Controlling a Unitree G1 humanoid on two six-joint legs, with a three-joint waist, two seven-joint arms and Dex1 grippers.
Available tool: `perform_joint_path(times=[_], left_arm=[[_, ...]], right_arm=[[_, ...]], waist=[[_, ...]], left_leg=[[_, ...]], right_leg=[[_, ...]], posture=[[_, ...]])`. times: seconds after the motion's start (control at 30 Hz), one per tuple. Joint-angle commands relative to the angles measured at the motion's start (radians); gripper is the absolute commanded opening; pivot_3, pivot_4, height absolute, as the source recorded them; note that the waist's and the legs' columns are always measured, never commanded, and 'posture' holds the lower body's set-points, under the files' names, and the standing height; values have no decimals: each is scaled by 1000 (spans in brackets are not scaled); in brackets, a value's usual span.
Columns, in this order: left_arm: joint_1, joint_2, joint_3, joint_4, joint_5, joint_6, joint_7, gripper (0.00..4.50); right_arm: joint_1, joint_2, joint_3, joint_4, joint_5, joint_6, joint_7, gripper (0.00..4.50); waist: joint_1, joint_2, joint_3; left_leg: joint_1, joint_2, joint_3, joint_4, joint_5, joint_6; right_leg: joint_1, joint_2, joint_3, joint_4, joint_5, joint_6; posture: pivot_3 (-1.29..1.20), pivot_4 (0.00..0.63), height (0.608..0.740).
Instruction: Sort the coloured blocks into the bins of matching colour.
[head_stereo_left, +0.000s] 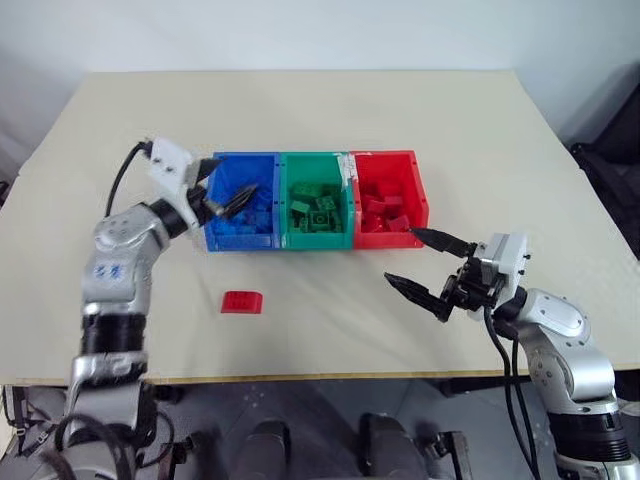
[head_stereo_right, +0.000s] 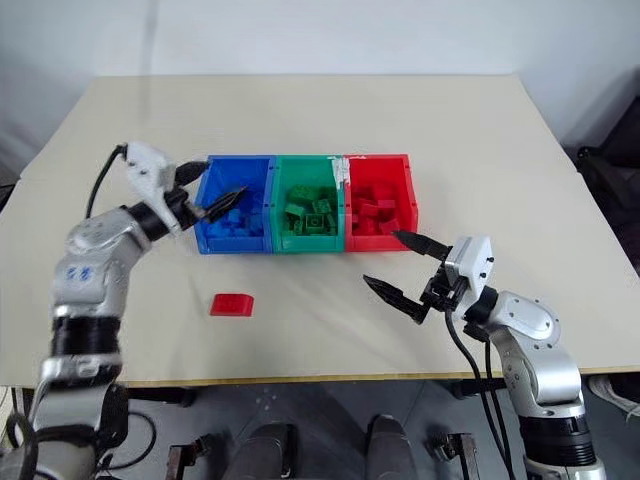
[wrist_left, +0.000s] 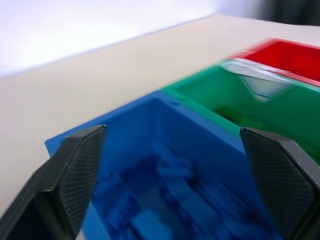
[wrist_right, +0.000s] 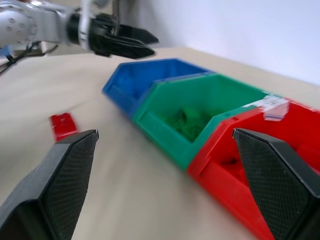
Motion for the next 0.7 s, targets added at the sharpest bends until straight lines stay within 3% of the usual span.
perform_joint_path(times=[0.03, 0.13, 0.27, 0.37, 0.5, 0.7], left_arm=[[175, 78, 149, -140, -74, -50, -82, 4476], [355, 137, 261, -163, -113, -112, -178, 4476], [574, 200, 415, -56, -161, -186, -342, 4476], [644, 242, 446, 37, -157, -197, -391, 4476], [629, 247, 409, 17, -181, -219, -424, 4476], [533, 276, 149, -184, -136, -147, -453, 4476]], right_arm=[[-16, -46, 29, 11, -2, -21, 101, 4500], [-39, -78, 60, 43, -6, -23, 180, 4500], [-85, -125, 119, 98, -27, -30, 314, 4500], [-116, -135, 142, 154, -52, -61, 363, 4500], [-137, -121, 135, 189, -50, -66, 374, 4500], [-108, -167, 106, 175, -41, -44, 403, 4500]], waist=[[-6, 0, 0], [-8, 0, 0], [-5, 0, 0], [2, 0, 0], [21, 0, 0], [24, 0, 0]], left_leg=[[0, 0, 0, 0, 0, 0], [0, 0, 0, 0, 0, 0], [0, 1, 1, 0, -1, 1], [1, 0, 0, 0, -1, 2], [1, 0, 0, 1, -2, 2], [1, 0, 0, 1, -1, 2]], right_leg=[[0, 0, 0, 0, 0, 0], [0, 0, 0, 0, 0, 0], [1, 0, 0, -1, 0, 0], [1, 0, 0, -2, 0, -1], [1, 0, 0, -3, 0, -1], [2, 0, 0, 0, 0, -1]], posture=[[0, 150, 740], [0, 150, 740], [0, 150, 740], [0, 150, 740], [0, 150, 740], [0, 150, 740]])
